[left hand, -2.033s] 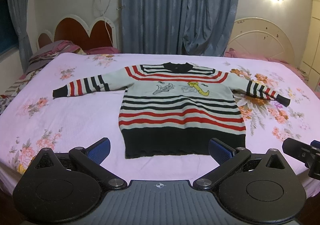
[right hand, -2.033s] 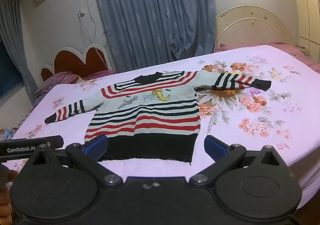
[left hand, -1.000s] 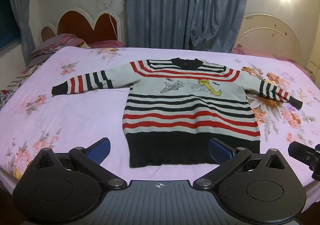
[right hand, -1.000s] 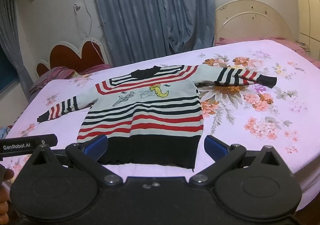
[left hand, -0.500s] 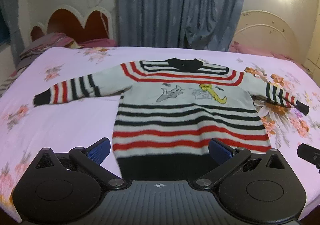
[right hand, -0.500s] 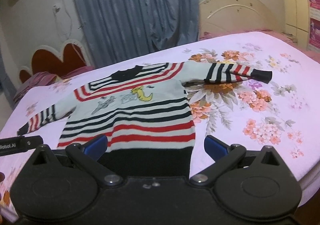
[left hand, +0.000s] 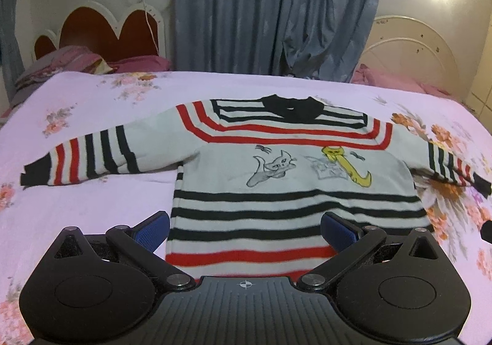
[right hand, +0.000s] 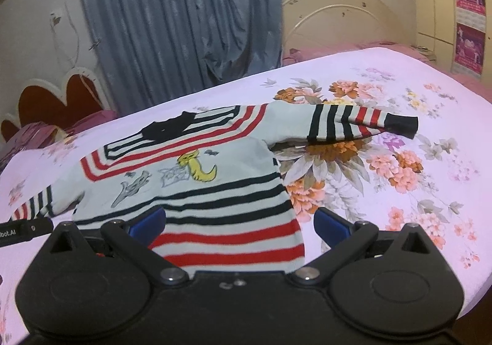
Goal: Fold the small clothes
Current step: 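Move the right gripper to the black sleeve cuff and grasp it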
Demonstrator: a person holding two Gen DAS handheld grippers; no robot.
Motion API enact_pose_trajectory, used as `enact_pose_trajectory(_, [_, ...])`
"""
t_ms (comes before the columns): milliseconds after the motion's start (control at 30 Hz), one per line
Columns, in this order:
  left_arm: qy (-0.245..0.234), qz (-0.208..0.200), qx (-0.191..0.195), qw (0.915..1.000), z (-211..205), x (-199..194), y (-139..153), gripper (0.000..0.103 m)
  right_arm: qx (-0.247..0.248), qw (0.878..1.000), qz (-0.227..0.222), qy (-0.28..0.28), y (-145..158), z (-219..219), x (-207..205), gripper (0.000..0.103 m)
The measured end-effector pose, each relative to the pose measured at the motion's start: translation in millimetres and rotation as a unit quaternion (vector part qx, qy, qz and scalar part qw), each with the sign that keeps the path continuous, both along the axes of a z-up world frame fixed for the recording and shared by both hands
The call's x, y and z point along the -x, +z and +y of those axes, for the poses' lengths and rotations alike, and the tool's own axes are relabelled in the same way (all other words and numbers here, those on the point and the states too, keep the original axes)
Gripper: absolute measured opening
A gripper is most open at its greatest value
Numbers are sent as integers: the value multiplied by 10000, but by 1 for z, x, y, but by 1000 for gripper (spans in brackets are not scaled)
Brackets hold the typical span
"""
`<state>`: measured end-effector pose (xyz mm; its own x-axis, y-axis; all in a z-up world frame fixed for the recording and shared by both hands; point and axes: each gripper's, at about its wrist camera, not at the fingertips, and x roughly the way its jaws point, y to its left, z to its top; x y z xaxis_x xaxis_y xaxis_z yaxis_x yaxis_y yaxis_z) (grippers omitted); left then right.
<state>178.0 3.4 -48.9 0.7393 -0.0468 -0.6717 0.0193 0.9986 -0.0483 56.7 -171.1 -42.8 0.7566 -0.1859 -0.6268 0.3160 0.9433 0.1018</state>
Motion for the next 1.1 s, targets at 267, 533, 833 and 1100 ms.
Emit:
enact_pose_trajectory(267, [115,211,16,9997,-17,-43,-24,103,-2,9995,84,-293,-12,-42,-34,90])
enact_pose_trajectory(533, [409,283,-11,9988,-44,-87,-47,103,-334,9968,254,-673,-39,-125,-79,82])
enact_pose_trajectory(833, [537,300,-104,9981,-89,-147,-69,103,-522,9901,485,-1210,-69,-226,-133,82])
enact_pose_trajectory(1100, [542,425,-148,9975,-112,-169,-73,103,-1243,9705,393,-2028,-101,-306,-155,78])
